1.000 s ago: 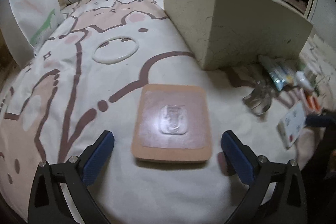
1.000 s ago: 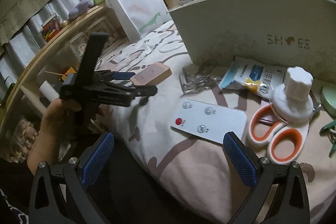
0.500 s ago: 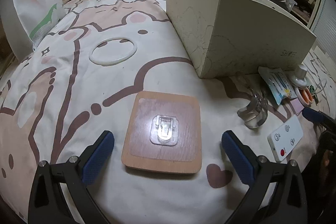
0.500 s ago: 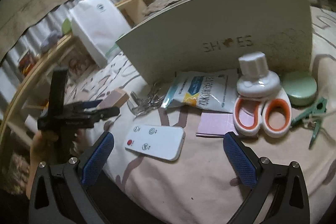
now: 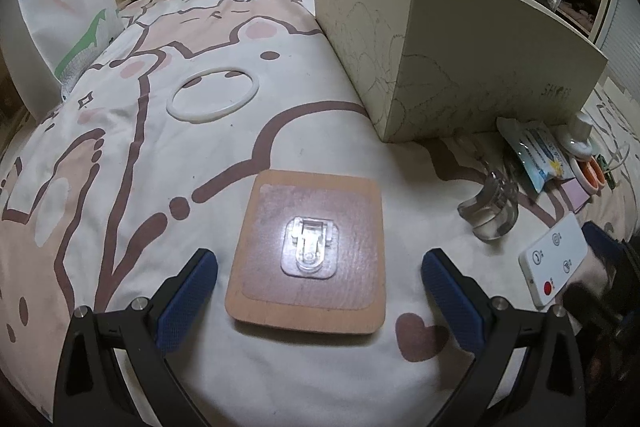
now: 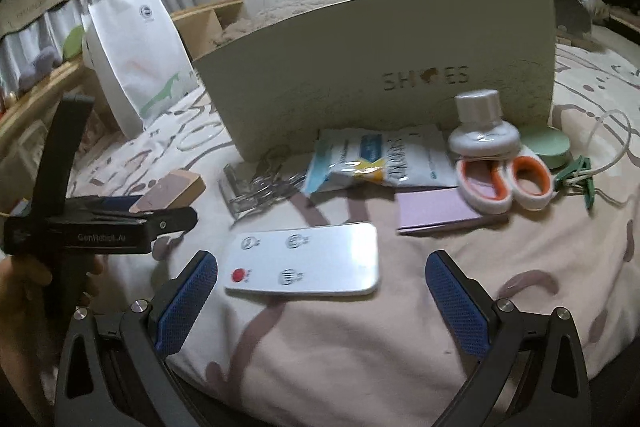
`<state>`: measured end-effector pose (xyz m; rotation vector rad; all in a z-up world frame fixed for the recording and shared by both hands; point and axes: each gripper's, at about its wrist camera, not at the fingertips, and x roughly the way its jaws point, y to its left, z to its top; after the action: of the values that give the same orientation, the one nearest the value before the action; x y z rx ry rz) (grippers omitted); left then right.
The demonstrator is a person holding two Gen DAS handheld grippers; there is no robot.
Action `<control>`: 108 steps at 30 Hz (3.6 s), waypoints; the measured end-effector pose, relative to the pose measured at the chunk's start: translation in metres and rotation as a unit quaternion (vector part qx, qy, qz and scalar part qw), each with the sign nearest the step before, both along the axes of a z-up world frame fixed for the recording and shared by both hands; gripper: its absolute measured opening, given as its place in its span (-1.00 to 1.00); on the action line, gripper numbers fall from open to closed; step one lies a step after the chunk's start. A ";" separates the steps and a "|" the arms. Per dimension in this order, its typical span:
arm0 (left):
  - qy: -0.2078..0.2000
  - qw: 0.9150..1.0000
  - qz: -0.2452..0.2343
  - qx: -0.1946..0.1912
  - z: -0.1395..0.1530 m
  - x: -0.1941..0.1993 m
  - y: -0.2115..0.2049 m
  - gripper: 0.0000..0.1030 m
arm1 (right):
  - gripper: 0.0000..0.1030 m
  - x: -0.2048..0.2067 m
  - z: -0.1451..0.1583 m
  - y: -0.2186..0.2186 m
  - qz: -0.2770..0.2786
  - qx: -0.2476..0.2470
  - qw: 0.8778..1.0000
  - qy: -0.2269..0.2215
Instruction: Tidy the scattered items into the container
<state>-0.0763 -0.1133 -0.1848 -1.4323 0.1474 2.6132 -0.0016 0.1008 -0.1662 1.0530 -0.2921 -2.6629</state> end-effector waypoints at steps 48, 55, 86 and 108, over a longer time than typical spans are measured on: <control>0.059 0.998 0.004 -0.004 0.023 0.026 0.007 0.24 | 0.70 0.002 0.009 -0.002 0.023 0.045 0.999 0.014; 0.080 0.997 0.000 0.004 0.033 0.039 0.013 0.24 | 0.70 0.006 0.015 0.012 0.020 0.038 0.999 0.018; 0.213 0.976 -0.001 0.044 0.128 0.052 0.060 0.24 | 0.70 0.000 0.102 0.083 0.012 0.016 0.992 0.124; 0.274 0.959 -0.041 0.067 0.181 -0.001 0.101 0.24 | 0.70 -0.058 0.163 0.117 0.000 0.005 0.980 0.200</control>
<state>-0.0777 -0.0120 -0.0040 -0.6178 0.0866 2.8130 -0.0592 0.2177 -0.0032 0.4967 -0.1942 -2.7972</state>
